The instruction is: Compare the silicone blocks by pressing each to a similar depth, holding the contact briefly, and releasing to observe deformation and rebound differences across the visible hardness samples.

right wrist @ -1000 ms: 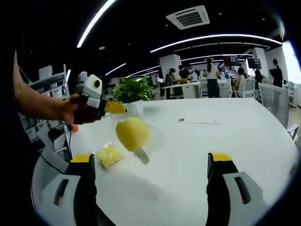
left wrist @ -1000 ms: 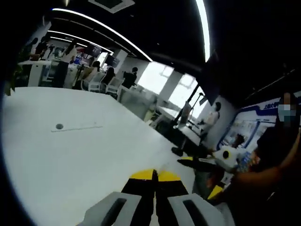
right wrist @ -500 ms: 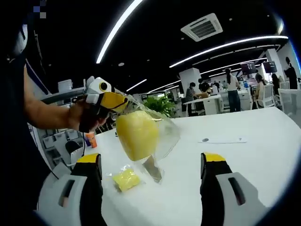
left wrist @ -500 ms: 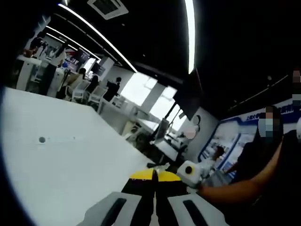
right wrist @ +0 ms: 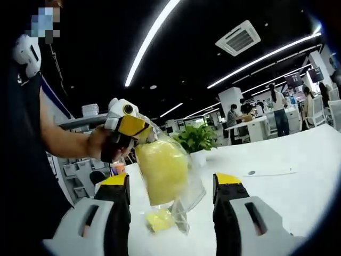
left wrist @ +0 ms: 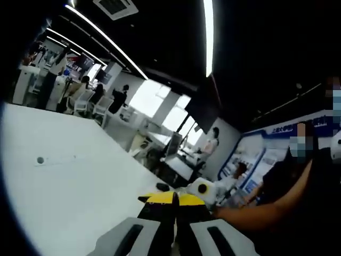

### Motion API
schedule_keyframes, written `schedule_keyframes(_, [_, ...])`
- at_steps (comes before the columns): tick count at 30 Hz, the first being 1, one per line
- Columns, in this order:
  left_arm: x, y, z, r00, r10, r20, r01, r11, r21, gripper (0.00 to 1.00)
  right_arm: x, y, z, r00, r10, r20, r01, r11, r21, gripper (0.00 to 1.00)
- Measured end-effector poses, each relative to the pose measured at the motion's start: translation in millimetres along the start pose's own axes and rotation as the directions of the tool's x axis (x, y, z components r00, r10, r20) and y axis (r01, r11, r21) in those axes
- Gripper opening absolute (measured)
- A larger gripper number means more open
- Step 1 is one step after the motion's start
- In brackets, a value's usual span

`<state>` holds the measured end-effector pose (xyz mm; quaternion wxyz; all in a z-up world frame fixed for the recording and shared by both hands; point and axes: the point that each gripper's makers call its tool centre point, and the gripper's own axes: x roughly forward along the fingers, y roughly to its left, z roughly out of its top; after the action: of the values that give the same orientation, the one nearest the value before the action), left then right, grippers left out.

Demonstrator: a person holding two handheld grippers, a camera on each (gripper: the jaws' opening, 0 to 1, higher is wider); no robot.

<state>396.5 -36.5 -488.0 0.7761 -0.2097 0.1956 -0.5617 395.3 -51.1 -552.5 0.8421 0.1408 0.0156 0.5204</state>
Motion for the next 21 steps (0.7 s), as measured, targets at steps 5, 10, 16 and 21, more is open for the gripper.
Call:
schedule_keyframes(5, [-0.8, -9.2, -1.5, 1.000, -0.012, -0.002, 0.012, 1.000, 0.017, 0.00, -2.5, 5.4, 6.1, 1.000, 0.022, 0.008, -0.022, 1.000, -0.003, 0.43])
schedule_keyframes(10, [-3.2, -9.8, -1.8, 1.000, -0.020, -0.002, 0.020, 1.000, 0.008, 0.00, -0.3, 9.6, 10.1, 0.999, 0.044, -0.006, -0.044, 0.999, -0.016, 0.41])
schedule_keyframes(16, [-2.4, -9.2, 2.6, 1.000, -0.020, 0.018, 0.020, 1.000, -0.002, 0.00, 5.6, 13.5, 10.8, 0.996, 0.087, -0.028, -0.088, 0.996, -0.018, 0.31])
schedule_keyframes(21, [-0.4, -5.9, 1.8, 1.000, -0.018, 0.021, 0.018, 1.000, -0.004, 0.00, 7.1, 13.0, 12.0, 0.996, 0.086, -0.031, -0.087, 0.996, -0.018, 0.30])
